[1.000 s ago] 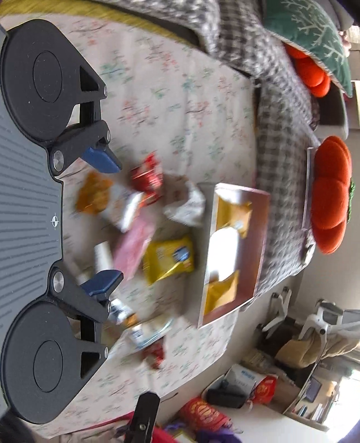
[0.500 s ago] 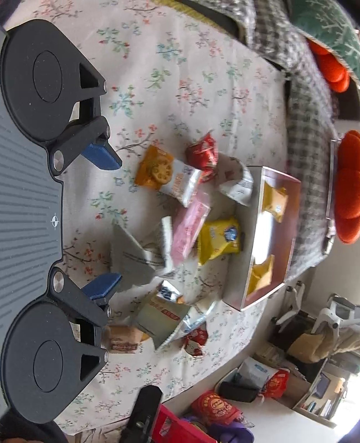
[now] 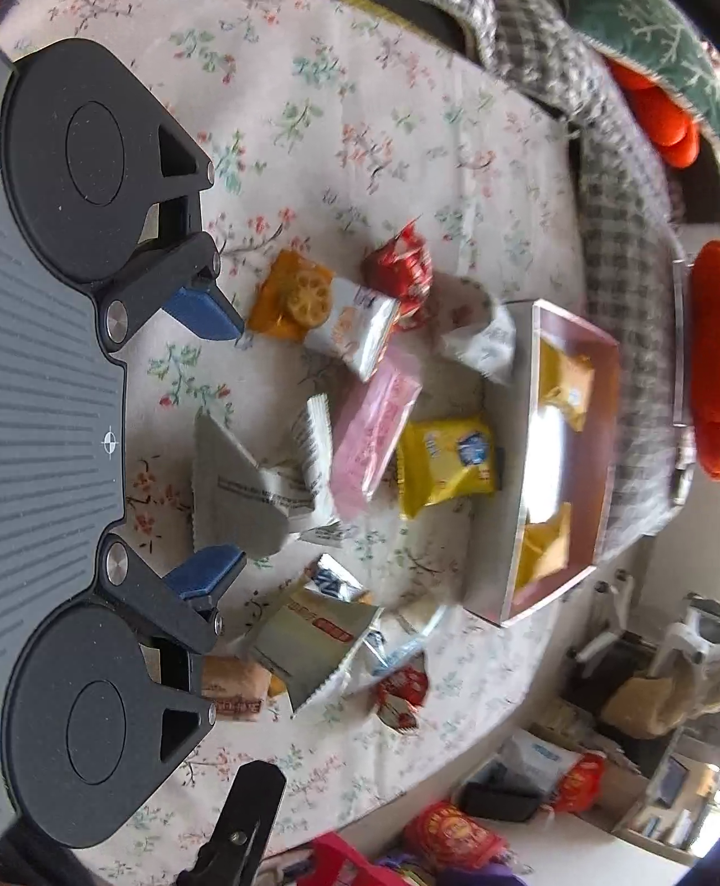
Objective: Organize snacks
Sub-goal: 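Grasp the white-silver packet with the left gripper while the right grasps a white wrapper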
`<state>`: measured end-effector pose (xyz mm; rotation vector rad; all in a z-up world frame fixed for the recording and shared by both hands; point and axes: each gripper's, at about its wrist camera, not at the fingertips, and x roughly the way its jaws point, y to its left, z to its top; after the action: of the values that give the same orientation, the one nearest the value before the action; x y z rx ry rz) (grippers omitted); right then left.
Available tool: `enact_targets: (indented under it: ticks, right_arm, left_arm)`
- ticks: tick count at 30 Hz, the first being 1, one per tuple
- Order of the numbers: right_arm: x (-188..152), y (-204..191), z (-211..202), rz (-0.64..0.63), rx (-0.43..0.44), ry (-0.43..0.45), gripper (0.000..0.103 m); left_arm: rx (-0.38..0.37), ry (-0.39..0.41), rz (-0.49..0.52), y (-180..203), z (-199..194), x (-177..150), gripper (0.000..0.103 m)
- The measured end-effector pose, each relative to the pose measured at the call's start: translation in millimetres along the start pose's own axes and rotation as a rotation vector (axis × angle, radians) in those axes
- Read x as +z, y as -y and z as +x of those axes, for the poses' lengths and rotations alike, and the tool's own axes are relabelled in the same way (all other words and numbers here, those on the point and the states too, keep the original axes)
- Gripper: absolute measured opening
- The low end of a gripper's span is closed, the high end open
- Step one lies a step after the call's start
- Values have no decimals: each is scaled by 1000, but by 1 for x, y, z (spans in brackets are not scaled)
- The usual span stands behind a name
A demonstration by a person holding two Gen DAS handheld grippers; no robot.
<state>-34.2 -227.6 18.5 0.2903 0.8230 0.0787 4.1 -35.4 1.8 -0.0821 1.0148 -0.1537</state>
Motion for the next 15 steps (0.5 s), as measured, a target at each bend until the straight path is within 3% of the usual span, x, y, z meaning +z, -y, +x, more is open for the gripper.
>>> enact_targets:
  ticks: [4, 6, 7, 13, 15]
  right_arm:
    - [-1, -4, 2, -22, -12, -7, 79]
    - [-1, -4, 3, -28, -14, -13, 78]
    - [-1, -5, 4, -33, -15, -17, 75]
    - [-5, -18, 12, -133, -38, -53, 71]
    - [-7, -23, 14, -166, -22, -63, 70]
  left_arm:
    - [29, 0, 31, 9, 20, 1, 83]
    - [34, -4, 36, 8, 26, 0, 78]
    - [19, 1, 26, 5, 26, 0, 64]
    - [-35, 37, 32, -3, 15, 1, 44]
    - [-58, 34, 28, -5, 12, 1, 23]
